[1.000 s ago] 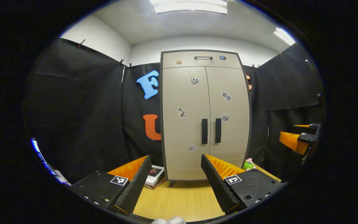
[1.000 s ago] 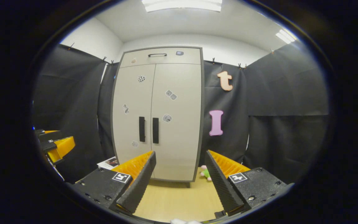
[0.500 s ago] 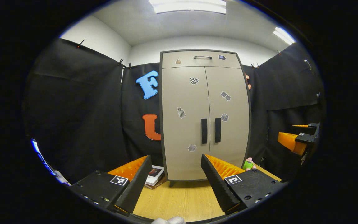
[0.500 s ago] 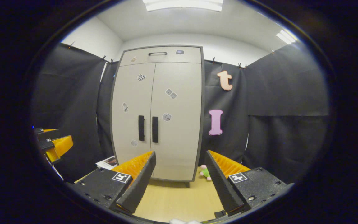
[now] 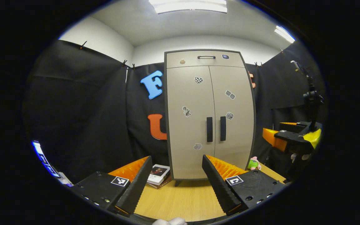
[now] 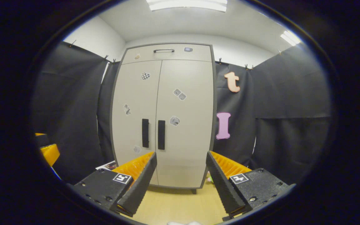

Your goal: Open the right door of the double-door shoe cabinet with the right hand, and open the left door with the left hand.

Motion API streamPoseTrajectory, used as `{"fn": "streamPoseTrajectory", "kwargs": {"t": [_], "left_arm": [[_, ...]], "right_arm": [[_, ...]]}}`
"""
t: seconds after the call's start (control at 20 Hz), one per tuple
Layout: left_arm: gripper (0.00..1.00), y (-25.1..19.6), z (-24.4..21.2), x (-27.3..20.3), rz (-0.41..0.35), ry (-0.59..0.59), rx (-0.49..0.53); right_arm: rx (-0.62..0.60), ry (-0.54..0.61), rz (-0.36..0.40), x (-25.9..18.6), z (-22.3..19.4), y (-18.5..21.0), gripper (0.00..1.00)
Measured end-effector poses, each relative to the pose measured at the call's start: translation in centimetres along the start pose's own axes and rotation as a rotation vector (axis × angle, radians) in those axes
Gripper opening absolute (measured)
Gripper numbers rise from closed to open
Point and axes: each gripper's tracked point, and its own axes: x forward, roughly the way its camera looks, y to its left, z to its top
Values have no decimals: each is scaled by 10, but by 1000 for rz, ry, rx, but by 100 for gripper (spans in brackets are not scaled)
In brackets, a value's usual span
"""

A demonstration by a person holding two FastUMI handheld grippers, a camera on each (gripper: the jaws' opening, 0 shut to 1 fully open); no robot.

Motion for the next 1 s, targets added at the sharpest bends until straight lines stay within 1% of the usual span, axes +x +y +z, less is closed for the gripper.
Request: {"fn": "streamPoseTrajectory", "kwargs": {"t": [0.1,0.25,0.5,0.65,0.8,0.85,0.95,1.0], "left_arm": [[96,7,-3,0,23,7,9],[96,12,-11,1,57,28,2],[96,28,-16,5,140,47,-8],[96,36,-19,6,193,56,-5],[96,40,-23,4,239,67,-13],[96,42,-25,5,253,72,-14],[96,45,-32,3,278,86,-18],[96,47,-35,3,288,93,-22]], "right_arm": [[11,-6,5,31,1,11,99],[38,18,25,79,-4,31,99],[15,4,9,158,-2,47,99],[27,36,14,201,-10,58,97],[3,51,-3,237,-16,61,93],[1,54,4,245,-18,65,92],[-14,72,-1,260,-21,68,88],[-13,84,2,264,-23,69,85]]}}
